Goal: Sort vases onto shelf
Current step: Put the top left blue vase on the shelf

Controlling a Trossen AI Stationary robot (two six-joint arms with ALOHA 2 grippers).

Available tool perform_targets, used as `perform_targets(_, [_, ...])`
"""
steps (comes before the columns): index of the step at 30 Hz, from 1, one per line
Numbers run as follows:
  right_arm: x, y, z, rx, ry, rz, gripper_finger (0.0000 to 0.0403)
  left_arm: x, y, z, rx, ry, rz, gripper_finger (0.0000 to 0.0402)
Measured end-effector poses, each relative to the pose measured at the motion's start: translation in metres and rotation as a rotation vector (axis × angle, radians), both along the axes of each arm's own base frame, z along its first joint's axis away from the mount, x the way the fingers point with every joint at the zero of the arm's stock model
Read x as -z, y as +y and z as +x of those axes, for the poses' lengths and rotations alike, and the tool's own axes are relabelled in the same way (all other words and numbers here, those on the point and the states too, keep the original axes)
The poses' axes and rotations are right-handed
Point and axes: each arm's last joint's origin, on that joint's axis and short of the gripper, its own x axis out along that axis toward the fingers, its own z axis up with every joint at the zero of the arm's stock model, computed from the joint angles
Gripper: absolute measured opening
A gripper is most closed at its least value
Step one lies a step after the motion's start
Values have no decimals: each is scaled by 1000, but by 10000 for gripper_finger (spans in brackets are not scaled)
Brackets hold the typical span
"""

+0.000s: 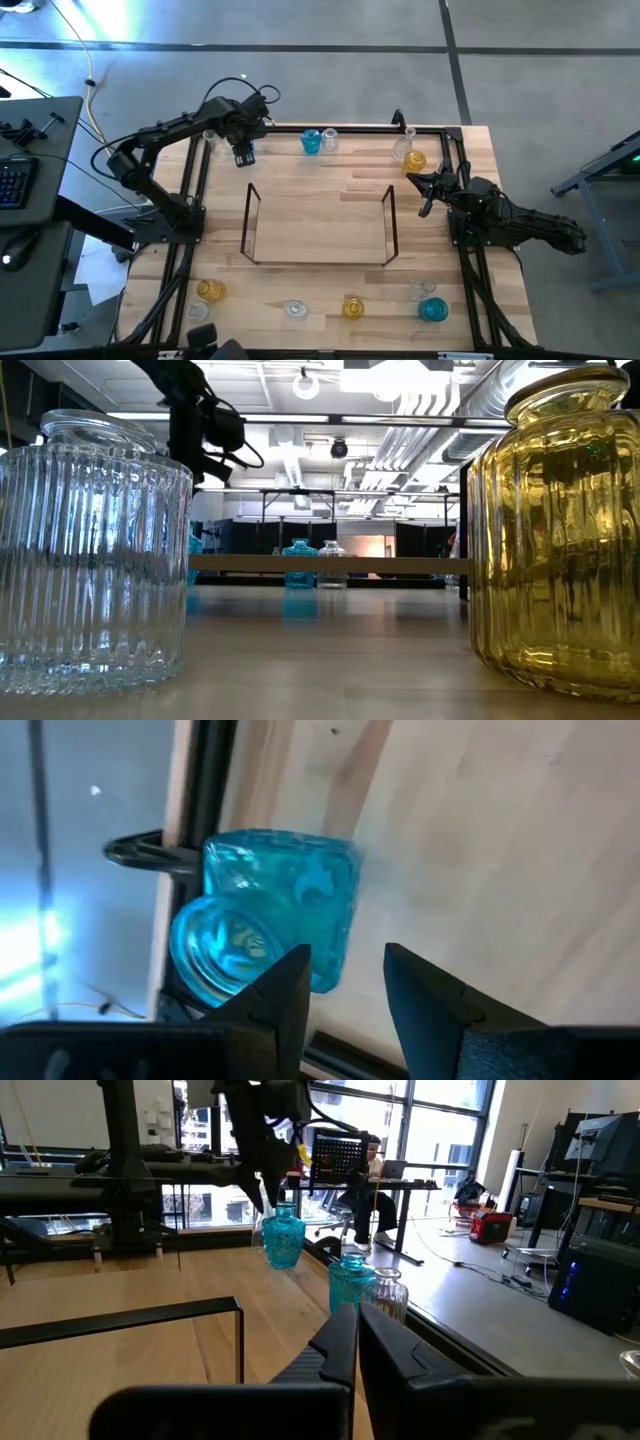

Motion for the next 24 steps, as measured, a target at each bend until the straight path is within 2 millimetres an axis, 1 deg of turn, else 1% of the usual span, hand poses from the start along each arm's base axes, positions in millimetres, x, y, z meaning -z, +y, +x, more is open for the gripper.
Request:
perform_targets(6, [0, 0, 0, 0, 0, 0, 0, -1, 7, -2, 39, 3, 32, 119])
perform_targets(9, [0, 0, 0, 0, 0, 0, 0, 0, 14, -10, 44, 17, 23, 115])
perform_targets(13, [0, 0, 0, 0, 0, 0, 0, -1, 26, -23, -2, 40, 49, 111])
perform_targets(15, [0, 0, 0, 0, 0, 0, 0, -2, 28, -27, -19, 49, 43, 111])
perform_targets(19, [0, 0, 0, 0, 0, 0, 0, -8, 30, -26, -19, 38, 55, 113])
perform_targets(24, [0, 0, 0, 0, 0, 0, 0, -10, 27, -23, 7, 40, 58, 113])
